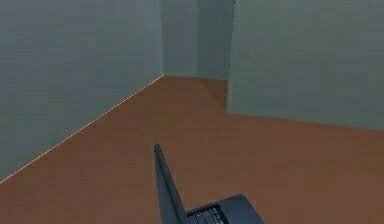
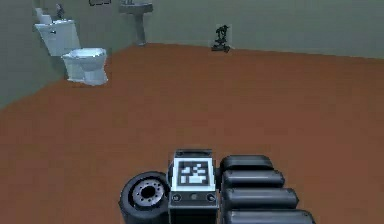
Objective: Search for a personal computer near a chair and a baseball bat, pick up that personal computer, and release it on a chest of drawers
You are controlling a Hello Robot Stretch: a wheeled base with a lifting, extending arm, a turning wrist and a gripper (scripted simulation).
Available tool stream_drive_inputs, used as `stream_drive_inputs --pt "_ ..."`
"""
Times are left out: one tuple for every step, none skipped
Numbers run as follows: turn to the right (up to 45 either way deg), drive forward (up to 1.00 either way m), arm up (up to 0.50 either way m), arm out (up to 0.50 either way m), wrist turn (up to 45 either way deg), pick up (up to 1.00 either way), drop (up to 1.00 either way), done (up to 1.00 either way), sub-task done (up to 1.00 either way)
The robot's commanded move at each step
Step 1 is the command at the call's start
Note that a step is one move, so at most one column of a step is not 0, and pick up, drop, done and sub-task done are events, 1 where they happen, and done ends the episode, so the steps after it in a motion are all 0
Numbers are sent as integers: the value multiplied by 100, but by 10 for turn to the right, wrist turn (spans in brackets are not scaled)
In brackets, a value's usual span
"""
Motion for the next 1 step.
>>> stream_drive_inputs --pt "0 100 0 0 0 0 0 0 0"
